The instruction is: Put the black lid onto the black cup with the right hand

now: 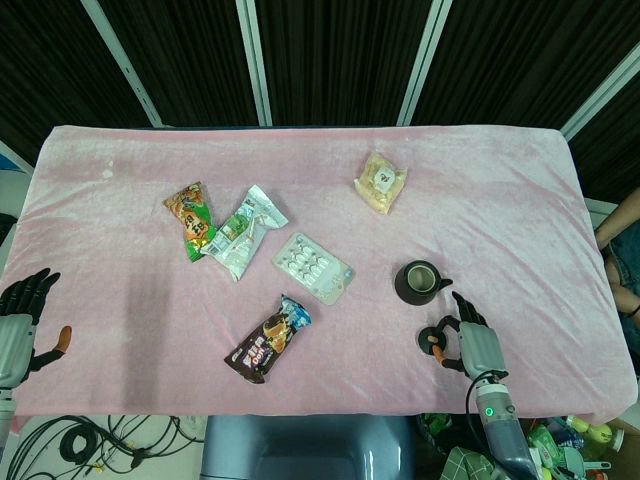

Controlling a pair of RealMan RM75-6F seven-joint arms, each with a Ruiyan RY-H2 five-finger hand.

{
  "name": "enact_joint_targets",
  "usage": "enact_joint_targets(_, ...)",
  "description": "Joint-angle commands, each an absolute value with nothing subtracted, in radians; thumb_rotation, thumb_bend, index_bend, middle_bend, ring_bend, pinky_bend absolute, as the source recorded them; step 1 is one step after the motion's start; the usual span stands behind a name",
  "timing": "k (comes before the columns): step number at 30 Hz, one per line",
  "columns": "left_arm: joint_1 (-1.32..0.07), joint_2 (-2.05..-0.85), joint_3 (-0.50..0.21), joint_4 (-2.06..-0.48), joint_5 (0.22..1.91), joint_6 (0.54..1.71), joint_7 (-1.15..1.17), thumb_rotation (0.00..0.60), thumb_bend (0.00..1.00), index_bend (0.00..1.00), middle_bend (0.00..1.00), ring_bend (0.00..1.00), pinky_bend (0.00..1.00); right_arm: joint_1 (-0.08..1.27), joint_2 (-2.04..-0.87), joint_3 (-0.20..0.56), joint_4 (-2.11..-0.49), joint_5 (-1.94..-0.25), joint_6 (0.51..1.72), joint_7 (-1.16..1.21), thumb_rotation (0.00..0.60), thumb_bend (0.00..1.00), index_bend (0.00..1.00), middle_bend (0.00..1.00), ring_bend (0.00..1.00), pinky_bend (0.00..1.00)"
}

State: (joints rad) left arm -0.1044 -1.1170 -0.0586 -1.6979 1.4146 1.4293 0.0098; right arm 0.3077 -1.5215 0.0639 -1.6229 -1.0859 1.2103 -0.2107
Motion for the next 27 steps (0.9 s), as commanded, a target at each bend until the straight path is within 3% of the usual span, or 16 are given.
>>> enact_joint_targets(1,-0.104,-1.117,-0.059,-1.698,1.414,1.430,0.009,0.600,0.44,0.08,0.02,0.00,0.06,0.308,-1.528,0.066,-1.615,-1.085,1.205,-0.213,0.600,0.27,0.53,0.00,0.04,0.16)
enact_joint_targets(22,-0.105,-1.115,-0.059,-1.698,1.413,1.428,0.008,0.600,0.44,0.08,0.02,0.00,0.06,0.308,-1.552,0.077,-1.582,-1.077,1.176,-0.213,0.600,0.29,0.56,0.00,0.04,0.16)
enact_joint_targets(27,-0.106,-1.116,-0.060,-1.699,1.412,1.427,0.009,0.600,0.44,0.08,0.02,0.00,0.06,0.311,-1.555,0.082,-1.580,-1.077,1.166,-0.213,0.600,0.33,0.62,0.00,0.04,0.16)
